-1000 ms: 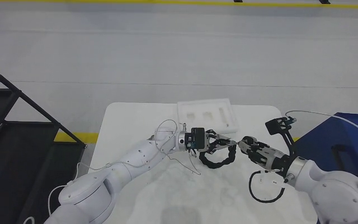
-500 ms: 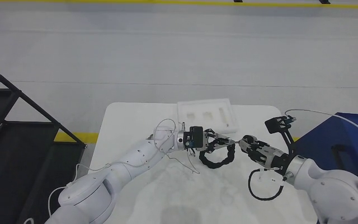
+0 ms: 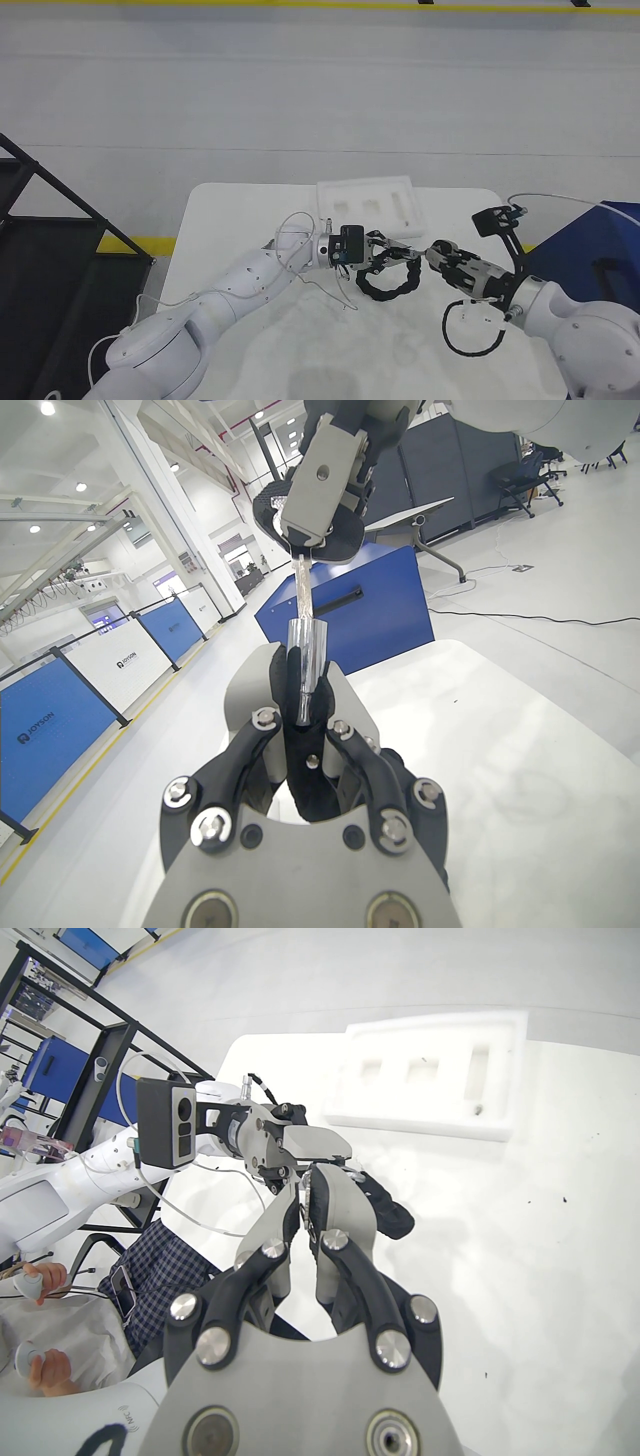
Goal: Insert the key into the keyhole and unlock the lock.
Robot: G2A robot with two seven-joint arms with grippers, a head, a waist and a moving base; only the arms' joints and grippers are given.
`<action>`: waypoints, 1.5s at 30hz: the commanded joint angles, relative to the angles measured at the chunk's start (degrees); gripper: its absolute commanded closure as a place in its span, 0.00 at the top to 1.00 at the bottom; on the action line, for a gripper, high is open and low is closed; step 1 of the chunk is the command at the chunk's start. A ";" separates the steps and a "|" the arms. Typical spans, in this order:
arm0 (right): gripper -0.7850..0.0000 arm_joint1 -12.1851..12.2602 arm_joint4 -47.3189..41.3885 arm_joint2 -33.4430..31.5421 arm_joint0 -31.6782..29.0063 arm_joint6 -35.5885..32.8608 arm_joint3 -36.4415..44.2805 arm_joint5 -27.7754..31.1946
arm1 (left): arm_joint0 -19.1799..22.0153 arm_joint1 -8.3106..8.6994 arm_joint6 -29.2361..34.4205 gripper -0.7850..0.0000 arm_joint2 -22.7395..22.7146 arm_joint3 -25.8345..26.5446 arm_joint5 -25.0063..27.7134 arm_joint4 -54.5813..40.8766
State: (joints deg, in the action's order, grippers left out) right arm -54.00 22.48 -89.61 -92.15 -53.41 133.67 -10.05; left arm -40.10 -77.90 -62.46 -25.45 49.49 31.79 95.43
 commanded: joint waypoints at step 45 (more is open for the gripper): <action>0.00 -0.09 5.19 5.20 3.18 -0.14 -2.51 -1.93 | -0.71 -1.39 -0.06 0.00 -2.91 -0.49 4.73 1.22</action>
State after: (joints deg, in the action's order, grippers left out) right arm -54.09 27.67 -84.53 -89.11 -53.49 131.28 -11.89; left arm -40.81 -79.29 -62.59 -28.31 49.06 36.38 96.62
